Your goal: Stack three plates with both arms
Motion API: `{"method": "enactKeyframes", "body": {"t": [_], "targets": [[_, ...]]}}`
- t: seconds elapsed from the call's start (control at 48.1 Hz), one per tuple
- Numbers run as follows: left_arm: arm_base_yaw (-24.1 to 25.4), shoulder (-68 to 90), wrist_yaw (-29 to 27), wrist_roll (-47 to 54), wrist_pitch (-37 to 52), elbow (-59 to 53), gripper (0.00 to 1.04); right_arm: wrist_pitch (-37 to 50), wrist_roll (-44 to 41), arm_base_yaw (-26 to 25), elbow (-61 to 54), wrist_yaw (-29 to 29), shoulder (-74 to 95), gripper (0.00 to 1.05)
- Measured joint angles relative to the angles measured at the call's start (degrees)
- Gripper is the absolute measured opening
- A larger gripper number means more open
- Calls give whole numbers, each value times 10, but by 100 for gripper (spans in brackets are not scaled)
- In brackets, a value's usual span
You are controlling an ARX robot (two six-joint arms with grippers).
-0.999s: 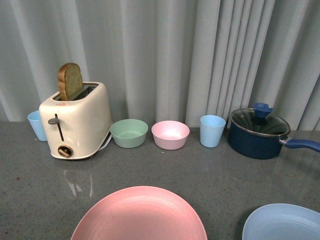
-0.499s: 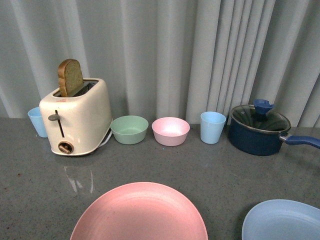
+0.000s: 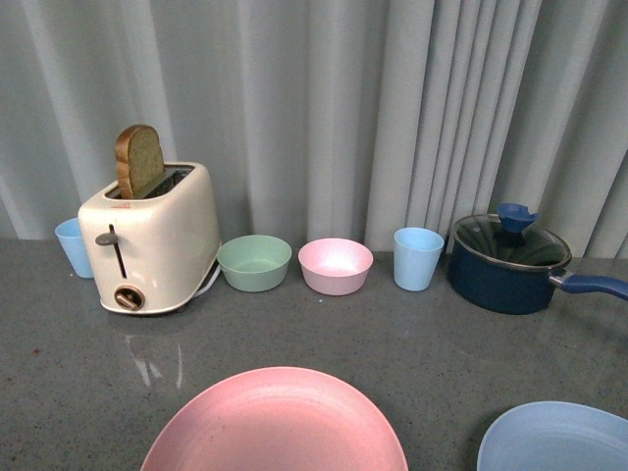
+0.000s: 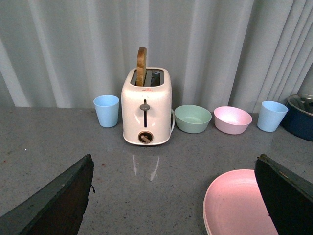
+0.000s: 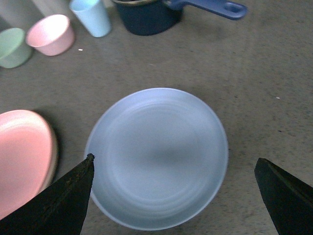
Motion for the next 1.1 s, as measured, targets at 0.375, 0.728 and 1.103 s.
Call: {"method": "enactKeyframes", "body": {"t": [0.375,0.728,1.103], "targets": [[0,0,-1,0,0,0,98,250,-216,-112,25,33,426,97],[0,0,-1,0,0,0,98,279,-226,-98,133,38,636,97],[0,0,-1,0,0,0,98,287,-179,-30,184,59,708,97]]}}
